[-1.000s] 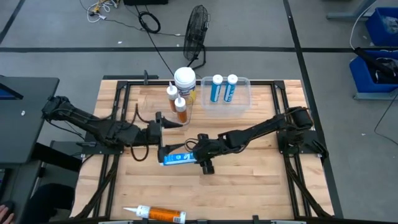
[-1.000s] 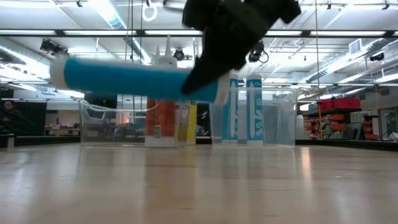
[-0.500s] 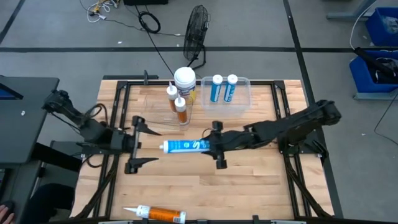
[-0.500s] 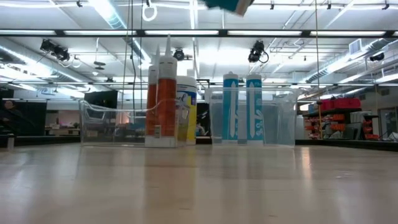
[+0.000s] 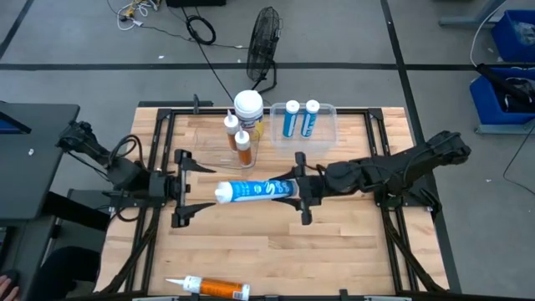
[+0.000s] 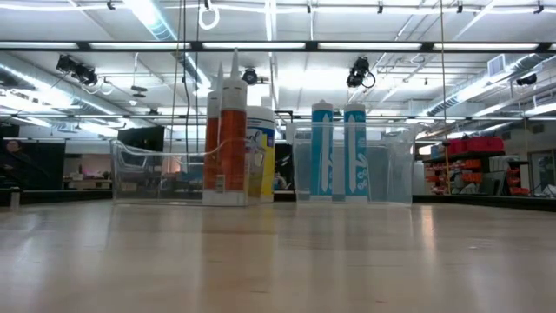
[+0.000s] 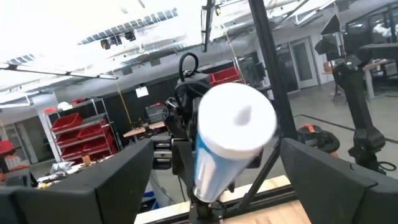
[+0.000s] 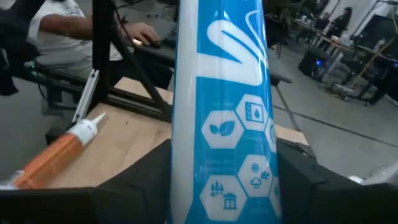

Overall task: Pick & place silicon tubes, Sealant and Lysol wipes
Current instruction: Put the blue sealant into the right transparent bin

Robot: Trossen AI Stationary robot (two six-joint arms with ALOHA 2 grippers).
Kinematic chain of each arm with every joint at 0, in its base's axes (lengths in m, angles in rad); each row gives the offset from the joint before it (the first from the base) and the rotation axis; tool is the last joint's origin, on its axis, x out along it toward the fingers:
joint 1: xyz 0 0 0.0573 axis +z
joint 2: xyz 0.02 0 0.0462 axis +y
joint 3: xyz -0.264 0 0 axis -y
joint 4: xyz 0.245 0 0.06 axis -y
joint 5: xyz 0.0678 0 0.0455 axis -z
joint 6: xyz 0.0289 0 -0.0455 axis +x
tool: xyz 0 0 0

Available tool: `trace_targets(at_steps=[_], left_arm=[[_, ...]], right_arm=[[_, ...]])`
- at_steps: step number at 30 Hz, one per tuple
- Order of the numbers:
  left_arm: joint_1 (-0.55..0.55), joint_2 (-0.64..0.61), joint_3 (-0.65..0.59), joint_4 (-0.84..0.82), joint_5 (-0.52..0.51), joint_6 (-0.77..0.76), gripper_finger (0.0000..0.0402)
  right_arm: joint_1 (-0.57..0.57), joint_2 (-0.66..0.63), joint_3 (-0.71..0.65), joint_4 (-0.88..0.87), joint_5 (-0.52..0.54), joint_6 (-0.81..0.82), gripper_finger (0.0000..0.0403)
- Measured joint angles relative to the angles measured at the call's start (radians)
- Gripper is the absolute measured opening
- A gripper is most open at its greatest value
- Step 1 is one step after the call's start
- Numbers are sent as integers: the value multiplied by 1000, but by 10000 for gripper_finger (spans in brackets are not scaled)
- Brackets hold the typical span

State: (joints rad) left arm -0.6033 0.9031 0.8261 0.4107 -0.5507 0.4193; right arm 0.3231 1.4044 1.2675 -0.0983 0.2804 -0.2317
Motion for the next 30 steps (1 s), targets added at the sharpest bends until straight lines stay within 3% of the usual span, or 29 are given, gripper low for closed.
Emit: trace_targets(at_steps=[9,12,19,30], left_arm=[[63,38,0,68,83,9,358],[105,88,0,141,98,11,358],[188,199,0,332,179,5,358],[252,258,-1,362,233,-119,348]], right_arm=[[-33,1,1,210,-55,-69,206],[-57,11,1,254,-142,-57,206],[-100,69,1,306,-174,-38,206],[-139,147,0,420,-215,-23,206]])
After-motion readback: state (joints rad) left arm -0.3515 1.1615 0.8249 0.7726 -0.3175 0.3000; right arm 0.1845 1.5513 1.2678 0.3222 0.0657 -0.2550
